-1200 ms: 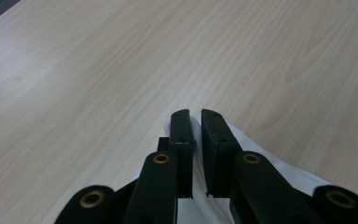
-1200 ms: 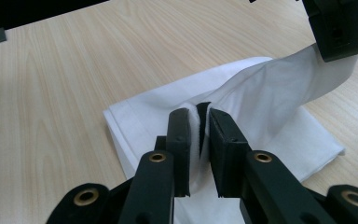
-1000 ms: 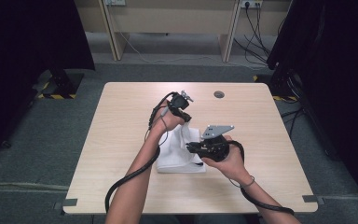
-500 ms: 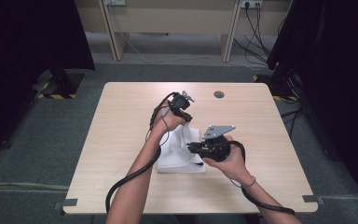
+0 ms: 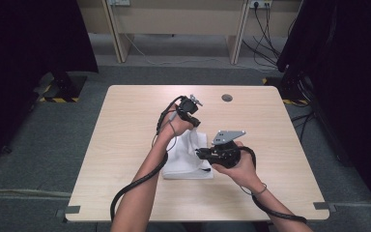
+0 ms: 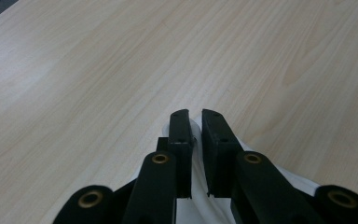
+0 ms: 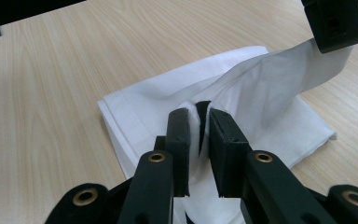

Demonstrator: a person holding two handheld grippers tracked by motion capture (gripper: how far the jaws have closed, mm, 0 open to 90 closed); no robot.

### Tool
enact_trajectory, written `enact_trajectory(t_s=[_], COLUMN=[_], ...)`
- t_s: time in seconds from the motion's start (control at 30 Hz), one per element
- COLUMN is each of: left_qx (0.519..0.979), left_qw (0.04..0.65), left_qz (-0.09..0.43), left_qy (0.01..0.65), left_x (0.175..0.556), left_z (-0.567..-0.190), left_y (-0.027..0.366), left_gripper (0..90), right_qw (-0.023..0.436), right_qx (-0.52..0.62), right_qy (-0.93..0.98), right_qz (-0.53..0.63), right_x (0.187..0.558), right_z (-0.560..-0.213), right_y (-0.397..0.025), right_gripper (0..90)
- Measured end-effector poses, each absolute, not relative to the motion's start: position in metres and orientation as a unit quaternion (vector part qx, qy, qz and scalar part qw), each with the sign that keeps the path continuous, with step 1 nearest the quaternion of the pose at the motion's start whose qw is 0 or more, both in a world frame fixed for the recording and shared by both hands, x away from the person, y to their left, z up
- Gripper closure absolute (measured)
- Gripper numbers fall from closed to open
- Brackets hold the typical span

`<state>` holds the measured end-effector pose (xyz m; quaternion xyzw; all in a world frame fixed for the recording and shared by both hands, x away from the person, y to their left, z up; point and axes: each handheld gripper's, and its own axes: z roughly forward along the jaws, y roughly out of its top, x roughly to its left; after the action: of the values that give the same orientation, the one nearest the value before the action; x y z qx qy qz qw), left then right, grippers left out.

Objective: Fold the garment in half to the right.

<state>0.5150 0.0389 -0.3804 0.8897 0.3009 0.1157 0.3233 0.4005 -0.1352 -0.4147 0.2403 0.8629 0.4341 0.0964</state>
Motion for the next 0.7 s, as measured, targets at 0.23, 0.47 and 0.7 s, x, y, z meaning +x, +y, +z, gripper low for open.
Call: enact_trajectory(t_s=[0.23,0.47,0.7], left_qx=[0.891,0.891,0.890], left_qw=[0.322,0.322,0.324], left_qz=[0.115,0.115,0.115], left_qy=[0.299,0.298,0.299], left_x=[0.5151,0.5151,0.5151], left_z=[-0.3808,-0.3821,-0.3829], left_y=[0.0374,0.0360,0.0341], left_gripper=[81.7,81.6,81.2], right_qw=[0.095,0.095,0.094], right_qx=[0.241,0.243,0.245], right_qy=[0.863,0.863,0.863], right_qz=[0.433,0.432,0.431], right_x=[0.3999,0.3996,0.3990], right_z=[-0.4167,-0.4178,-0.4194], right_y=[-0.1361,-0.1373,-0.1397], right_gripper=[78.6,78.3,77.9])
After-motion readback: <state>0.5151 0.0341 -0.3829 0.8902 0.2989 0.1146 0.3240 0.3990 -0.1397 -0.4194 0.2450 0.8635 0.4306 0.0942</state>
